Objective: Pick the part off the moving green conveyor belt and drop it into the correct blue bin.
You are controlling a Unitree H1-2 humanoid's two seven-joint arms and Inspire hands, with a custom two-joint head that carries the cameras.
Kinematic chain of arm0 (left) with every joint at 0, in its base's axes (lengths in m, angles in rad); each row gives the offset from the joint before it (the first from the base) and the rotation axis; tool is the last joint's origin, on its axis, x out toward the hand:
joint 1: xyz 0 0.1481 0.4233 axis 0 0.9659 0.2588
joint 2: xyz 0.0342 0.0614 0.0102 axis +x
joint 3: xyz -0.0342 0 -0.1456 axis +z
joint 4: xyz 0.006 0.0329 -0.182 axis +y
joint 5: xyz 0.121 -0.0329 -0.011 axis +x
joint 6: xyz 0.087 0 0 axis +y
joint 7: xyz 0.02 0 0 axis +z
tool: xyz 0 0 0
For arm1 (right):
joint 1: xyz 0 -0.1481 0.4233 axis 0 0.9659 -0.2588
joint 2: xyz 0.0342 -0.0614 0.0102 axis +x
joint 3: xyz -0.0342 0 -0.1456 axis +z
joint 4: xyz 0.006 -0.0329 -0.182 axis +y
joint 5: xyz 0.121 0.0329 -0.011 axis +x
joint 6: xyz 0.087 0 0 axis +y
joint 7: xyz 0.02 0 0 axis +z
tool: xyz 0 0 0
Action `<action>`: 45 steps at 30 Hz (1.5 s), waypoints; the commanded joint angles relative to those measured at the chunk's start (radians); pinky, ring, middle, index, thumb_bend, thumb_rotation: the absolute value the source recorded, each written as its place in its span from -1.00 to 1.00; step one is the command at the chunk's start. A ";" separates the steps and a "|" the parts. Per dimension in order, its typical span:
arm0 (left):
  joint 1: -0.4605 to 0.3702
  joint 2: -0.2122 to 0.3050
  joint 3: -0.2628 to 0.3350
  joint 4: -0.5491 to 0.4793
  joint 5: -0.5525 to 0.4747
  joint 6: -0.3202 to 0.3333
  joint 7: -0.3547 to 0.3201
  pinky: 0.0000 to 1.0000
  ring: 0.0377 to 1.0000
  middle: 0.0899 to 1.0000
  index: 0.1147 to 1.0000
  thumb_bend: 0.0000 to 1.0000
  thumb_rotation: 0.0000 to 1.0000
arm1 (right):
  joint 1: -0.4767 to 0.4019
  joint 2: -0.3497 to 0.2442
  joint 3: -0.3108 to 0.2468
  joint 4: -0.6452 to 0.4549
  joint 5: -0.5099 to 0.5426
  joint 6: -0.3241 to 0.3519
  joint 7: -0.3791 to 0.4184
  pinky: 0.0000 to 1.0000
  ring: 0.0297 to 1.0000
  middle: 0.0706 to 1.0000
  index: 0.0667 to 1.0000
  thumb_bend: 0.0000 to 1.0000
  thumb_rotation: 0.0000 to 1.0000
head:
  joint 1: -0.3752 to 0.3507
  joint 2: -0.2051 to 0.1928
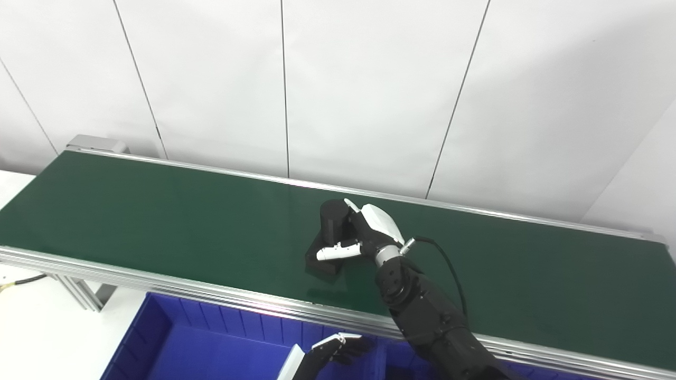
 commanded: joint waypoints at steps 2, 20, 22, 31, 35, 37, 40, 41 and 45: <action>0.025 -0.069 -0.062 -0.030 0.012 -0.007 0.013 0.29 0.38 0.38 0.29 0.53 0.72 | -0.057 0.037 -0.056 0.042 0.068 -0.138 -0.074 0.02 0.25 0.50 0.69 0.61 -0.70 | -0.002 0.000; 0.012 -0.057 -0.042 -0.030 -0.020 -0.006 0.012 0.26 0.33 0.34 0.27 0.52 0.77 | -0.065 0.117 -0.200 0.177 0.212 -0.287 -0.345 -0.07 -0.11 -0.04 -0.10 0.03 -1.00 | -0.034 -0.001; 0.009 -0.054 -0.039 -0.028 -0.036 -0.010 0.007 0.27 0.34 0.34 0.26 0.50 0.76 | -0.061 0.118 -0.200 0.177 0.214 -0.304 -0.364 -0.09 -0.12 -0.05 -0.09 0.03 -1.00 | -0.037 -0.001; -0.017 -0.024 -0.019 -0.037 -0.068 0.038 -0.027 0.38 0.42 0.38 0.28 0.54 0.79 | -0.003 0.101 -0.203 0.099 0.216 -0.380 -0.393 -0.12 -0.14 -0.04 -0.09 0.03 -1.00 | -0.067 -0.001; -0.023 -0.014 -0.007 -0.040 -0.062 0.044 -0.024 0.39 0.44 0.39 0.28 0.54 0.80 | 0.071 0.073 -0.194 -0.033 0.195 -0.370 -0.391 -0.06 -0.12 0.00 -0.12 0.03 -1.00 | -0.084 0.006; -0.026 -0.008 0.001 -0.042 -0.068 0.047 -0.025 0.38 0.44 0.39 0.28 0.54 0.81 | 0.131 0.053 -0.196 -0.149 0.188 -0.344 -0.372 -0.01 -0.10 -0.02 -0.12 0.03 -1.00 | -0.098 0.015; -0.031 0.001 0.008 -0.044 -0.079 0.048 -0.030 0.41 0.46 0.40 0.28 0.51 0.82 | 0.198 0.035 -0.198 -0.285 0.183 -0.308 -0.341 -0.01 -0.08 -0.02 -0.13 0.03 -1.00 | -0.103 0.021; -0.033 0.003 0.011 -0.046 -0.090 0.051 -0.036 0.44 0.48 0.40 0.28 0.51 0.82 | 0.232 0.020 -0.198 -0.346 0.180 -0.306 -0.325 0.00 -0.07 -0.02 -0.13 0.03 -1.00 | -0.105 0.026; -0.041 0.012 0.024 -0.053 -0.098 0.055 -0.045 0.46 0.48 0.41 0.27 0.50 0.83 | 0.332 -0.025 -0.200 -0.528 0.160 -0.273 -0.283 0.03 -0.06 -0.03 -0.14 0.03 -1.00 | -0.105 0.043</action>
